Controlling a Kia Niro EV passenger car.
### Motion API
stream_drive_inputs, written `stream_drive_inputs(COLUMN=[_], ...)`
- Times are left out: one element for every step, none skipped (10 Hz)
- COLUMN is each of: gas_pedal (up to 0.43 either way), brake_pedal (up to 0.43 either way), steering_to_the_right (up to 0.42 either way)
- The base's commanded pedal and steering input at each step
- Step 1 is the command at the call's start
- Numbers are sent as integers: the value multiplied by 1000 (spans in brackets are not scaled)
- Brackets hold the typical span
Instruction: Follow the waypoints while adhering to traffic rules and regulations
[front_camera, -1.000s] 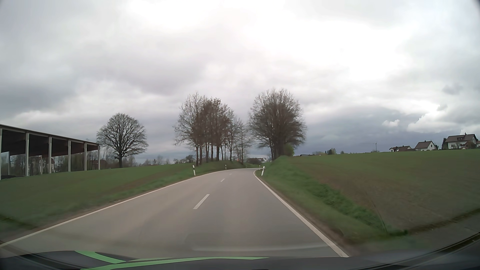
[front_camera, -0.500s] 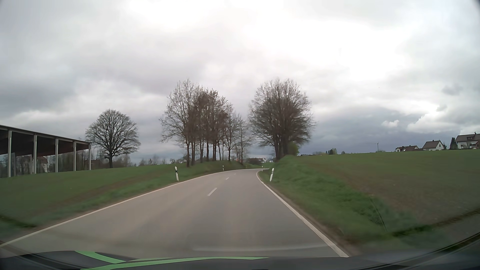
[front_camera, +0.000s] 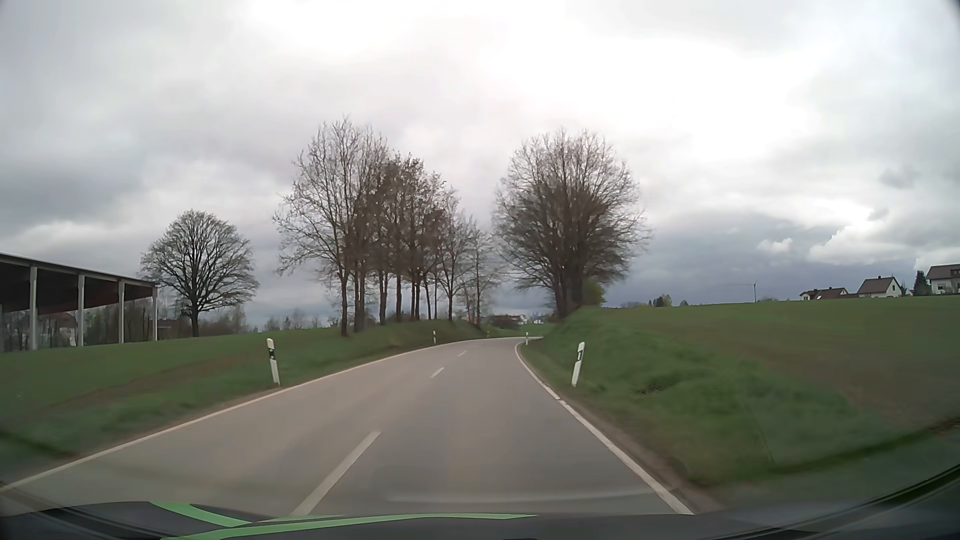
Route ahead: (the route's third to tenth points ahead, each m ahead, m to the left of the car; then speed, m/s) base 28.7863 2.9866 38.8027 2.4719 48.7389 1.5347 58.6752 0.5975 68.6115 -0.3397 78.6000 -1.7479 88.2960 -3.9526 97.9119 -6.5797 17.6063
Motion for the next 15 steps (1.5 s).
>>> stream_drive_inputs(gas_pedal=[157,157,157,157,157,157,157,157,157,157,157,157,157,157,157], brake_pedal=[0,0,0,0,0,0,0,0,0,0,0,0,0,0,0], steering_to_the_right=[6,6,6,6,6,6,6,6,6,6,6,6,6,7,8])
